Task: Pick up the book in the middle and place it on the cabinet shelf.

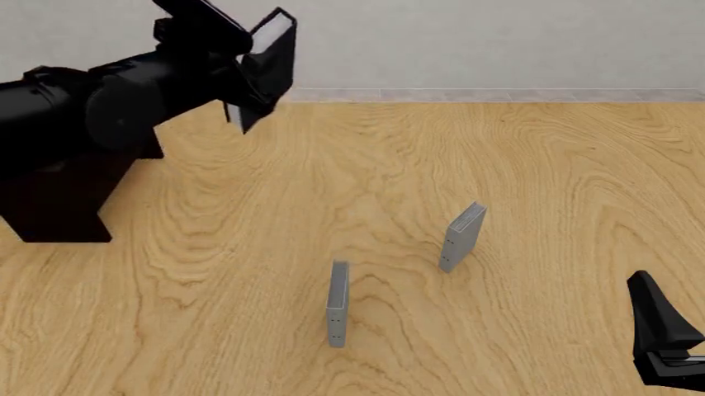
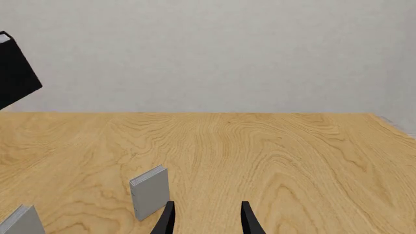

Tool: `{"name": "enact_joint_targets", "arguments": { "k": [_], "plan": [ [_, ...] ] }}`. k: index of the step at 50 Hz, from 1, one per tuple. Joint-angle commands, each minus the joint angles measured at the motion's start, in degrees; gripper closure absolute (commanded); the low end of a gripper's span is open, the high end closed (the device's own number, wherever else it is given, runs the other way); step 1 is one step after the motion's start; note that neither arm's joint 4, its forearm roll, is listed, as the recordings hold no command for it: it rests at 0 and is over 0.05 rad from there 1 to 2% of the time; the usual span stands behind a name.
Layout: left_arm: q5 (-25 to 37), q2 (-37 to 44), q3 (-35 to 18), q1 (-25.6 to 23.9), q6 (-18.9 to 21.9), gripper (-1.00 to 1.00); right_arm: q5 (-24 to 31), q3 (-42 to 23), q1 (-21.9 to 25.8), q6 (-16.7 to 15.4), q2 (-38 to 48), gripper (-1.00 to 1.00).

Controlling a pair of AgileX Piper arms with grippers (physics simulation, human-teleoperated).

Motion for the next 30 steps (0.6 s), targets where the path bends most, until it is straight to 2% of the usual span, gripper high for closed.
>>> {"name": "enact_joint_targets", "arguments": {
  "k": [1, 3, 4, 12, 30],
  "plan": [
    [7.0, 0.6, -4.7, 1.1, 6.6, 1.00, 0.0, 0.0, 0.0, 0.0, 0.0, -1.00],
    [7.5, 0.2, -5.3, 1.2, 6.7, 1.00, 0.0, 0.0, 0.0, 0.0, 0.0, -1.00],
    [7.4, 0.3, -5.1, 1.4, 8.2, 1.00, 0.0, 0.0, 0.0, 0.0, 0.0, -1.00],
    [9.7, -0.6, -6.6, 1.9, 9.2, 1.00, 0.0, 0.0, 0.0, 0.0, 0.0, -1.00],
    [13.6, -2.6, -12.5, 7.9, 11.7, 1.00, 0.0, 0.0, 0.0, 0.0, 0.0, -1.00]
  ]
}}
